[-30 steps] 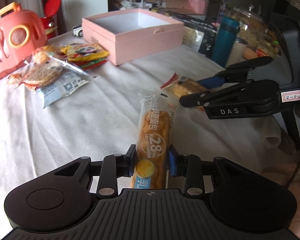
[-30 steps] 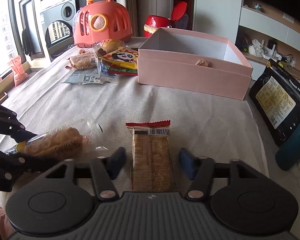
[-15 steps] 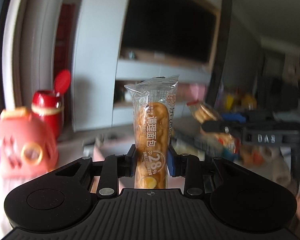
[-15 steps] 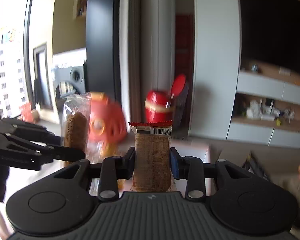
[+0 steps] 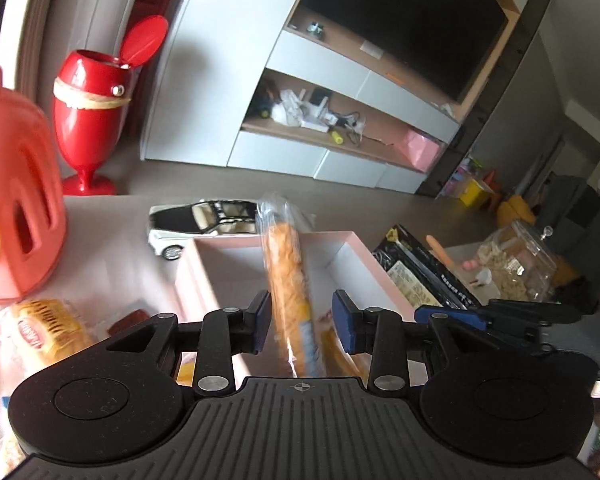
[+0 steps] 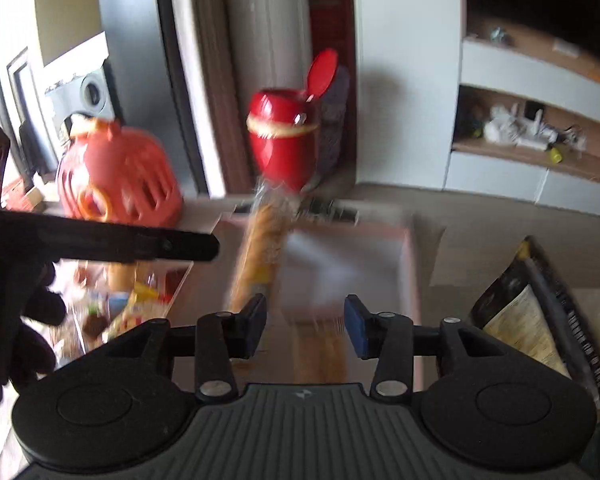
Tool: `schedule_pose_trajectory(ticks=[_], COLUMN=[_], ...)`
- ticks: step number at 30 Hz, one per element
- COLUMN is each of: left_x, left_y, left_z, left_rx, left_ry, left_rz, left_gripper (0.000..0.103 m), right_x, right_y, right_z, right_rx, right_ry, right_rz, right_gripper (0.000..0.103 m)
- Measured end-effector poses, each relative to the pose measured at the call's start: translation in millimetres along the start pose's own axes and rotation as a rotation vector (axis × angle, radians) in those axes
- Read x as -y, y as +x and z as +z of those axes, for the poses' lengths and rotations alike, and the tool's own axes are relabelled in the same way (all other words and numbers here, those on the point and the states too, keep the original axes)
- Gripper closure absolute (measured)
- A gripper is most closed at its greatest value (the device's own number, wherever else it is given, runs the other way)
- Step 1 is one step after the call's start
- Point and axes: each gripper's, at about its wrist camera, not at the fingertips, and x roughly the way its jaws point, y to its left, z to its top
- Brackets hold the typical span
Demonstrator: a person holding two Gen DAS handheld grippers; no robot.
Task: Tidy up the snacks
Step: 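Lower both snacks into the pink box and open both tools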
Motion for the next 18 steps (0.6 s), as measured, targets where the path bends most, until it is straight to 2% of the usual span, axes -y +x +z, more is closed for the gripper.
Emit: schedule_pose_trajectory(ticks=[3, 5, 7, 10, 13, 15, 16, 17, 18], left_x=[-12.9, -13.3, -15.9, -17.2, -7.9, -7.8, -8.1, -12.8, -14.8], left_y=[-13.9, -19.3, -12.9, -0.2, 6.8, 9.4, 7.9, 2.2, -4.3], left_z=[-5.1, -20.2, -29.3, -47.1, -63.6, -71.6, -74.7, -79.1, -82.7], left_rx=[0.061, 0.102, 0.064, 0.003, -0.022, -0.038, -0.042, -0.045, -0.046], left_ry=[-0.003, 0.005, 0.005, 0.021, 0.091, 0.134, 0.150, 0.167, 0.177], left_rz=[0.045, 0.132, 0.185, 0.199, 0.208, 0.221, 0.226, 0.229, 0.229], left_gripper=[0.065, 0.065, 0.065, 0.065, 0.065, 0.065, 0.065, 0.065, 0.065], right_x=[-13.6, -19.0, -27.7, -36.9, -38.1, -36.3, -35.5, -32.6, -30.1], right_y=[1.4, 2.3, 4.9, 12.3, 30.7, 54.8, 67.2, 80.4, 87.7], right_z=[-7.3, -12.5, -15.6, -9.9, 11.1, 28.4, 34.5, 39.7, 41.3], right_rx=[-0.003, -0.008, -0.012, -0.006, 0.015, 0.023, 0.012, -0.016, -0.036], right_ry=[-0.009, -0.011, -0.014, -0.008, 0.041, 0.077, 0.089, 0.100, 0.122], right_rz=[0.002, 0.018, 0.016, -0.011, -0.035, -0.085, -0.109, -0.119, -0.093], right_gripper=[0.054, 0.054, 0.054, 0.053, 0.045, 0.045, 0.046, 0.056, 0.059])
